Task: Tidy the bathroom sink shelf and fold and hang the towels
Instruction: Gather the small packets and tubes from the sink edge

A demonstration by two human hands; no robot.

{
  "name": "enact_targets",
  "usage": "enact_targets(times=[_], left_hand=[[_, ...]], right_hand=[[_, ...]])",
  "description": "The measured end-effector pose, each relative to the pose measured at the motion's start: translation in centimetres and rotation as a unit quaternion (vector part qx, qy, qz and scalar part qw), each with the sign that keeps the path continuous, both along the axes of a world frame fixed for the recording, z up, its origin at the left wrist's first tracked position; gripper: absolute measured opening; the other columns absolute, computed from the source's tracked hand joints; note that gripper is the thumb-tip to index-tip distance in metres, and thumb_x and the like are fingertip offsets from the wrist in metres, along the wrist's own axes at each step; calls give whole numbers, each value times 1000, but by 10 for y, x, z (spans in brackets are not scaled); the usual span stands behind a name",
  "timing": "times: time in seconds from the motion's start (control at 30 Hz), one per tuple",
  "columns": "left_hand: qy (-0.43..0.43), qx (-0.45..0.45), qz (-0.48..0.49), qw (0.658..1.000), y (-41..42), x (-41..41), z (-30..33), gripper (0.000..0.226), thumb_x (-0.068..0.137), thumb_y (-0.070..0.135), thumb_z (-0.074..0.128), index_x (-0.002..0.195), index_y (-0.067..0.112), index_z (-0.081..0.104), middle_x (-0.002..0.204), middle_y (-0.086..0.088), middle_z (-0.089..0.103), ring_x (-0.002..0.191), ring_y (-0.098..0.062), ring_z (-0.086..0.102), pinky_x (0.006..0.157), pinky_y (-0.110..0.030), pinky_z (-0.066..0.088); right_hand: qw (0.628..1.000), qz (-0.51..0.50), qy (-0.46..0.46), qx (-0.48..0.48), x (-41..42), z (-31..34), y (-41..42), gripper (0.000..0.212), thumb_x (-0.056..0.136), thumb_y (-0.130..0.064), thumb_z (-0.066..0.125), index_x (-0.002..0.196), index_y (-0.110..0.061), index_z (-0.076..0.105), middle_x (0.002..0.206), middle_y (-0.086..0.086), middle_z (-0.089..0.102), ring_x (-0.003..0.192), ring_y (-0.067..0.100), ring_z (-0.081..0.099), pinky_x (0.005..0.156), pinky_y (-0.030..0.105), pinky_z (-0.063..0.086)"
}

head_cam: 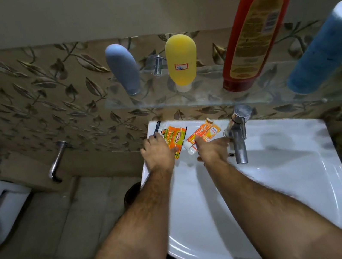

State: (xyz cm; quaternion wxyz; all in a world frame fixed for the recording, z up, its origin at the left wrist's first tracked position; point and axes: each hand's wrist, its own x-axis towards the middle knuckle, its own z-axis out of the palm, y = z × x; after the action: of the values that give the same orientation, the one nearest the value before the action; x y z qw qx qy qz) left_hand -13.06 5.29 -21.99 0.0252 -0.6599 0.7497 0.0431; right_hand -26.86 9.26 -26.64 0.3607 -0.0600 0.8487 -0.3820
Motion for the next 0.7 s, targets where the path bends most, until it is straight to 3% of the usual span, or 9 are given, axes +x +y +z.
enact_targets(times=[0.07, 0.17, 0.23, 0.33, 0.5, 0.63, 0.7], left_hand=[[-12, 4, 11, 1000, -2, -2, -1, 84, 83, 66, 57, 145, 13, 35, 136, -10, 51, 124, -27, 45, 94, -41, 39], [-6, 11, 29, 1000, -5, -5, 0, 78, 80, 66, 61, 137, 15, 45, 131, -9, 55, 122, -27, 46, 92, -40, 38], [13, 16, 44, 999, -6, -8, 2, 66, 79, 63, 64, 125, 17, 53, 125, -8, 59, 119, -27, 48, 91, -40, 37], [49, 32, 44, 997, -5, -7, 2, 49, 83, 54, 65, 115, 18, 60, 119, -8, 60, 114, -28, 53, 89, -40, 40], [210, 90, 77, 970, -4, 1, 2, 39, 84, 35, 68, 115, 15, 57, 115, -13, 56, 99, -32, 61, 78, -36, 49], [261, 122, 56, 956, -4, 8, 5, 32, 82, 36, 64, 106, 21, 47, 101, -9, 67, 93, -31, 64, 74, -35, 52], [301, 146, 56, 941, -9, 15, 6, 35, 77, 33, 63, 105, 26, 43, 93, -8, 70, 86, -30, 67, 72, -36, 55]], right_hand=[[1000, -3, 1, 4, 2, 15, 2, 98, 57, -66, 72, 130, -16, 30, 120, 11, 65, 81, 34, 73, 73, 51, 60], [999, -13, -33, 2, 1, 32, 6, 78, 69, -54, 78, 119, -14, 34, 89, 8, 71, 54, 22, 71, 65, 46, 62], [999, -17, -38, 0, 2, 37, 7, 69, 72, -45, 81, 113, -14, 35, 87, 7, 71, 48, 18, 69, 61, 43, 62], [999, -21, -39, -2, 5, 38, 6, 57, 75, -33, 81, 107, -12, 39, 86, 8, 72, 48, 18, 69, 62, 46, 62], [996, 33, -68, -39, 12, 39, 6, 20, 72, -21, 79, 85, -13, 68, 78, 9, 75, 56, 21, 71, 58, 43, 62], [989, 51, -90, -101, 28, 41, 9, 8, 71, -12, 76, 70, -14, 68, 72, 9, 70, 63, 27, 64, 58, 37, 58], [983, 62, -110, -135, 40, 53, 9, 12, 77, -3, 69, 73, -15, 68, 72, 9, 66, 63, 25, 60, 60, 37, 54]])
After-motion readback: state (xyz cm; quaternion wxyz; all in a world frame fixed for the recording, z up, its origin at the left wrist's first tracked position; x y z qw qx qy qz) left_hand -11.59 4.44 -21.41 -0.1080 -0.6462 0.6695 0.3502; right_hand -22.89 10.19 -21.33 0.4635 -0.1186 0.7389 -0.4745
